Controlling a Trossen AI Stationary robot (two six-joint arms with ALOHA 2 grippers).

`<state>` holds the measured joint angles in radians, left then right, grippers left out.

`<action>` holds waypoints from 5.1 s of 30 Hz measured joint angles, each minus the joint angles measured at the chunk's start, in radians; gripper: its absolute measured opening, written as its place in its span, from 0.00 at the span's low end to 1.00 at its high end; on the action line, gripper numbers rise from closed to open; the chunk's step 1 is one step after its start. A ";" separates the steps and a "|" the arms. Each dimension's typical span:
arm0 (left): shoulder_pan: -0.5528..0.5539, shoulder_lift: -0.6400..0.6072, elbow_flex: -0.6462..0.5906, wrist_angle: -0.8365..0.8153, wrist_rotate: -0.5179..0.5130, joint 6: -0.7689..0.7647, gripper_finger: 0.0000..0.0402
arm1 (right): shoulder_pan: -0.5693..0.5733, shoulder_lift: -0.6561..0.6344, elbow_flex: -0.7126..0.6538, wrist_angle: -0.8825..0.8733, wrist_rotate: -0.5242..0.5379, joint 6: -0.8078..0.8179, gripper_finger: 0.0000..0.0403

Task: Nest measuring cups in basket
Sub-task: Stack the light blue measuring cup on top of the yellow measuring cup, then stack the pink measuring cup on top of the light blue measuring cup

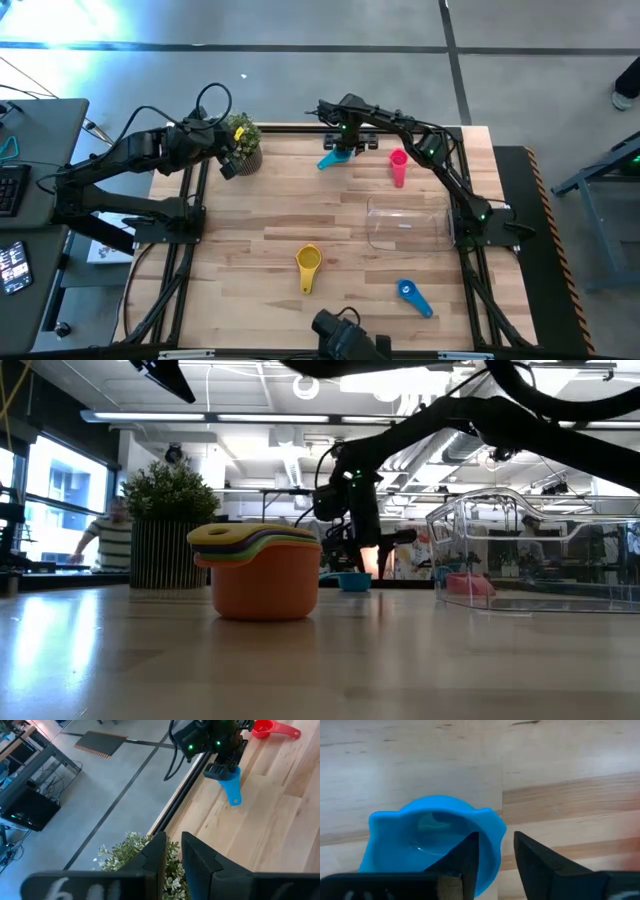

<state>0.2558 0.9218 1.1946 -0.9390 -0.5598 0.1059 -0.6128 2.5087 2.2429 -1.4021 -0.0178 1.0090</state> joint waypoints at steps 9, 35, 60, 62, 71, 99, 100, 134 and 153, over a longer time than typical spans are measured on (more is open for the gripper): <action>0.000 0.000 0.000 0.000 0.000 -0.033 0.13 | 0.000 -0.003 0.001 -0.004 0.023 -0.033 0.02; 0.000 0.000 0.000 0.001 -0.001 -0.099 0.13 | 0.035 -0.060 0.112 -0.102 -0.026 -0.397 0.00; -0.001 0.000 0.000 -0.046 0.290 -0.398 0.13 | 0.395 -0.182 0.113 -0.113 -0.103 -0.401 0.00; -0.001 -0.001 0.000 -0.045 0.339 -0.418 0.13 | 0.434 -0.182 0.113 -0.102 -0.105 -0.366 0.00; -0.006 -0.014 0.000 -0.044 0.486 -0.472 0.13 | 0.587 -0.182 0.113 -0.050 -0.114 -0.234 0.00; -0.345 -0.016 0.000 -0.043 0.518 -0.700 0.13 | 0.803 -0.148 0.110 0.082 -0.005 -0.067 0.00; -0.353 -0.016 0.000 -0.044 0.515 -0.706 0.13 | 0.803 -0.142 0.110 0.080 -0.005 -0.073 0.00; -0.409 -0.015 0.000 -0.043 0.466 -0.723 0.13 | 0.796 -0.068 0.110 0.050 -0.015 -0.075 0.02; -0.409 -0.015 0.000 -0.043 0.466 -0.723 0.13 | 0.787 -0.078 0.112 0.038 -0.027 -0.065 0.20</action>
<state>-0.1535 0.9070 1.1950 -0.9823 -0.0935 -0.6167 0.1738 2.4306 2.3550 -1.3643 -0.0448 0.9443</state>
